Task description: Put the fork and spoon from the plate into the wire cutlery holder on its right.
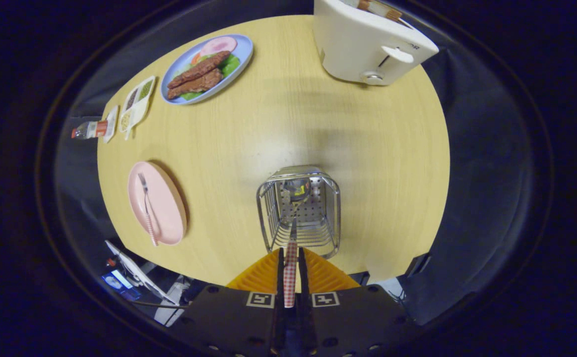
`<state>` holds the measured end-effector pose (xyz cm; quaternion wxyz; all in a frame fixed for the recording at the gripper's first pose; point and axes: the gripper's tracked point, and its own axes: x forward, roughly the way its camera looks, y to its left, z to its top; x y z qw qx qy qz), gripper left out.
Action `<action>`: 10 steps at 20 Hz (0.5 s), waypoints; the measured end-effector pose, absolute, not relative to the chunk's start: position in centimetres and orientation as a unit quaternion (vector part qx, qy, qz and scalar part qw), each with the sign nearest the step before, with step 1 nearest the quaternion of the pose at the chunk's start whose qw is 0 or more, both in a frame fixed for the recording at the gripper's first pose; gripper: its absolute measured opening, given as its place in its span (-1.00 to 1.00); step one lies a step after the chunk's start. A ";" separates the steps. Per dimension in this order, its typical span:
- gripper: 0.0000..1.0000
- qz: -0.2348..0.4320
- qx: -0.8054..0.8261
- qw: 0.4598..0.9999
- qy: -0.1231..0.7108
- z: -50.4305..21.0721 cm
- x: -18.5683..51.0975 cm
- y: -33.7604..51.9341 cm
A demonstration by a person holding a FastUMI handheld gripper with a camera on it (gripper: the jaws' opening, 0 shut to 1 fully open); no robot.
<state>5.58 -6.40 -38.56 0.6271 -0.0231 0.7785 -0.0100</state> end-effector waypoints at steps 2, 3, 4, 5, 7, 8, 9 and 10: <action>-0.70 0.001 -0.032 0.640 0.768 -38.1 5.3 -6.0; -0.66 0.007 -0.038 0.646 0.762 -37.9 5.1 -5.7; -0.58 0.014 -0.043 0.652 0.757 -37.6 5.0 -5.5; -0.50 0.018 -0.045 0.660 0.750 -37.5 4.8 -5.1; -0.31 0.026 -0.043 0.680 0.731 -37.0 4.9 -4.2; -0.20 0.029 -0.048 0.691 0.721 -36.7 4.9 -3.8; -0.08 0.031 -0.054 0.702 0.710 -36.5 4.8 -3.4; 0.18 0.036 -0.063 0.711 0.700 -36.1 4.6 -2.9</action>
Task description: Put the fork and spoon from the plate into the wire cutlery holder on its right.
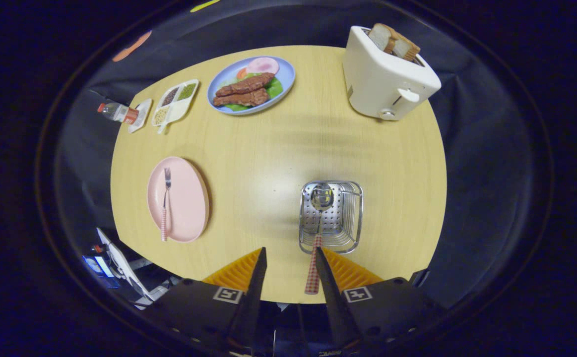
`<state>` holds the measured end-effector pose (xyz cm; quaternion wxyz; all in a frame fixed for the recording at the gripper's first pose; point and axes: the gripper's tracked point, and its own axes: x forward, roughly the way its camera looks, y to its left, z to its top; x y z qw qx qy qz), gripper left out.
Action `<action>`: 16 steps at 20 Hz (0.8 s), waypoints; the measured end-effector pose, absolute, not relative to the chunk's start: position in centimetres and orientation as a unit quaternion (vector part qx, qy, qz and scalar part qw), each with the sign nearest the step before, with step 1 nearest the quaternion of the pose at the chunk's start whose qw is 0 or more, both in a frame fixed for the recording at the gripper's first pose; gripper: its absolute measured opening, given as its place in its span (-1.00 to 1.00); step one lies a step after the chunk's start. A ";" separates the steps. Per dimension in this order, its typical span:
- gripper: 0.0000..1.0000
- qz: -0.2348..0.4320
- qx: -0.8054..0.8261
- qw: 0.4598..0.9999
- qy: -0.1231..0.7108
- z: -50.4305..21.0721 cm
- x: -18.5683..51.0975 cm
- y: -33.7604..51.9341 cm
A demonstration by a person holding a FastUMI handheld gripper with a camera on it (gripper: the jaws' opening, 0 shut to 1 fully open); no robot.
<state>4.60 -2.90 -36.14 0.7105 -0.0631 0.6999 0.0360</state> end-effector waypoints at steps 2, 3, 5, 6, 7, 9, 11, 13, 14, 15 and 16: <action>0.83 0.042 -0.083 0.726 0.682 -35.8 4.2 -1.9; 0.92 0.045 -0.088 0.731 0.675 -35.7 3.8 -1.2; 0.96 0.052 -0.086 0.738 0.668 -35.8 2.9 0.4; 0.94 0.053 -0.082 0.741 0.665 -35.8 2.5 1.2; 0.94 0.057 -0.077 0.744 0.661 -36.2 2.2 2.1; 0.95 0.059 -0.076 0.752 0.652 -36.9 1.7 3.5; 0.94 0.056 -0.079 0.765 0.636 -37.5 1.5 5.0; 0.95 0.057 -0.079 0.778 0.621 -37.9 1.0 6.6; 0.95 0.058 -0.081 0.783 0.614 -38.2 0.9 7.6; 0.95 0.060 -0.085 0.787 0.608 -38.5 0.8 8.5; 0.95 0.062 -0.089 0.791 0.603 -38.8 0.7 9.4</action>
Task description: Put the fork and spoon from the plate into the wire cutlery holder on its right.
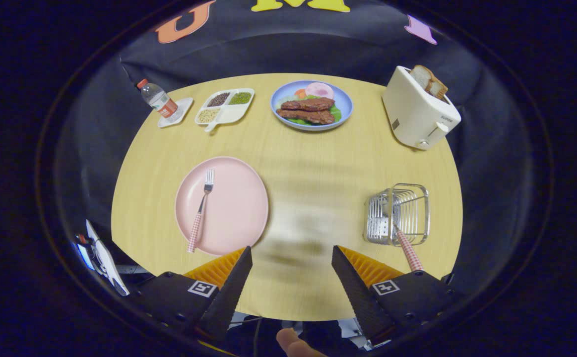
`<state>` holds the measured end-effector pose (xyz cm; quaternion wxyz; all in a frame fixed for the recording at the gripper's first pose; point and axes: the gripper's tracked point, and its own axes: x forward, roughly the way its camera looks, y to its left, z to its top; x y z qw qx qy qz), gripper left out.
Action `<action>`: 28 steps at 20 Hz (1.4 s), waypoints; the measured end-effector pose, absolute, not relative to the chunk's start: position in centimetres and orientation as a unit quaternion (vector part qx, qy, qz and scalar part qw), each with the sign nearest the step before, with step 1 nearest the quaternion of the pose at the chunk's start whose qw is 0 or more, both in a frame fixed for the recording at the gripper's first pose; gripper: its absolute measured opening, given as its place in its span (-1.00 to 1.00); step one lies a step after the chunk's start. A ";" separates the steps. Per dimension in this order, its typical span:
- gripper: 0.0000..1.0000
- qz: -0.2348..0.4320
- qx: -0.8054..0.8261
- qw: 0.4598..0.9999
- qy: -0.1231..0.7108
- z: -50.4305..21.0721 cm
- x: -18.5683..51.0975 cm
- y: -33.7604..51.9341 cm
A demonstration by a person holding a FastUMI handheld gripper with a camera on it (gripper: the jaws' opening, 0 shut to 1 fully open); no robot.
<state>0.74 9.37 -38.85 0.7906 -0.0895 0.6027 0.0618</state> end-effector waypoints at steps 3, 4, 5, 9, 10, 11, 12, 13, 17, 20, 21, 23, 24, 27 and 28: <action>0.95 0.065 -0.096 0.796 0.594 -39.8 0.1 11.7; 0.95 0.064 -0.095 0.799 0.591 -40.2 0.0 12.5; 0.95 0.063 -0.092 0.802 0.587 -40.6 0.0 13.2; 0.94 0.062 -0.074 0.815 0.571 -42.4 -0.1 16.1; 0.94 0.063 -0.070 0.817 0.569 -42.9 -0.2 16.9; 0.95 0.066 -0.073 0.820 0.563 -43.4 -0.1 17.6; 0.95 0.069 -0.075 0.823 0.560 -43.9 0.0 18.3; 0.94 0.069 -0.074 0.824 0.558 -44.6 0.1 18.9; 0.90 0.070 -0.051 0.829 0.552 -46.4 0.3 22.0; 0.84 0.065 -0.061 0.835 0.543 -47.8 0.6 23.7; 0.79 0.066 -0.058 0.836 0.542 -48.3 0.6 24.4; 0.69 0.061 -0.064 0.835 0.543 -49.4 0.5 24.9; 0.59 0.060 -0.066 0.834 0.545 -50.0 0.4 25.2; 0.16 0.052 -0.071 0.834 0.544 -51.0 0.3 25.6; 0.02 0.058 -0.069 0.833 0.546 -51.2 0.2 26.2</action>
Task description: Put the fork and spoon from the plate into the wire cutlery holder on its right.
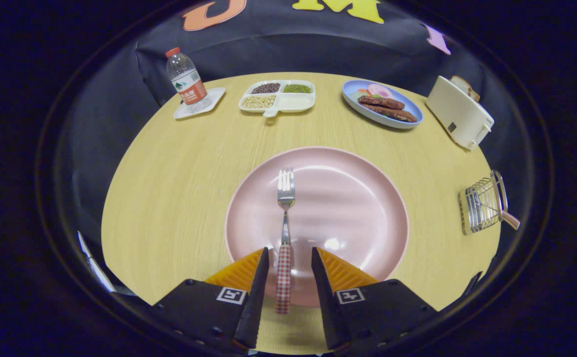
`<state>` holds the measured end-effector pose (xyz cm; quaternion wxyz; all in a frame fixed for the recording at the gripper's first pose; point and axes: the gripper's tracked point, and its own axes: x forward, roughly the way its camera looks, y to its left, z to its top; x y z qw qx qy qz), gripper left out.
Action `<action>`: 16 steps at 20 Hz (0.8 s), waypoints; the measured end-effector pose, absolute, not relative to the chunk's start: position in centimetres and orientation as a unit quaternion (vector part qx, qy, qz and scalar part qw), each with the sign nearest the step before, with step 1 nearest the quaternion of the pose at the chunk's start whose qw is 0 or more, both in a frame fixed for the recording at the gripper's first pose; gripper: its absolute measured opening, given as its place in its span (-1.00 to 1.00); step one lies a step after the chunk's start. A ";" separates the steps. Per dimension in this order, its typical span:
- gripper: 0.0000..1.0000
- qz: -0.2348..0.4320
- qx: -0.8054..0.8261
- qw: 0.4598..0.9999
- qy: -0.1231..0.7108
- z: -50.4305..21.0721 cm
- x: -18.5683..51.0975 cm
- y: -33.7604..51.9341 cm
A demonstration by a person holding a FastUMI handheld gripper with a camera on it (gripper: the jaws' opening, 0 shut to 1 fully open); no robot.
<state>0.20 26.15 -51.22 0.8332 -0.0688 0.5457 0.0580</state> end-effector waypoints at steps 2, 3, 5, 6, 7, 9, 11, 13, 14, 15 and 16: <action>-0.27 0.054 -0.073 0.834 0.544 -51.7 0.2 26.3; -0.42 0.052 -0.072 0.834 0.544 -51.8 0.2 26.4; -0.52 0.059 -0.069 0.836 0.542 -51.9 0.1 26.9; -0.45 0.049 -0.078 0.836 0.541 -52.0 0.0 26.2; -0.84 0.051 -0.074 0.837 0.540 -51.9 0.2 26.3; -0.85 0.057 -0.066 0.836 0.541 -52.3 0.2 26.5; -0.94 0.063 -0.065 0.837 0.540 -51.7 -0.3 26.0; -0.94 0.068 -0.075 0.842 0.530 -50.6 -0.5 25.3; -0.94 0.072 -0.079 0.844 0.525 -49.8 -0.7 25.0; -0.94 0.075 -0.083 0.846 0.521 -49.0 -0.8 24.5; -0.94 0.077 -0.085 0.850 0.515 -48.1 -0.8 24.1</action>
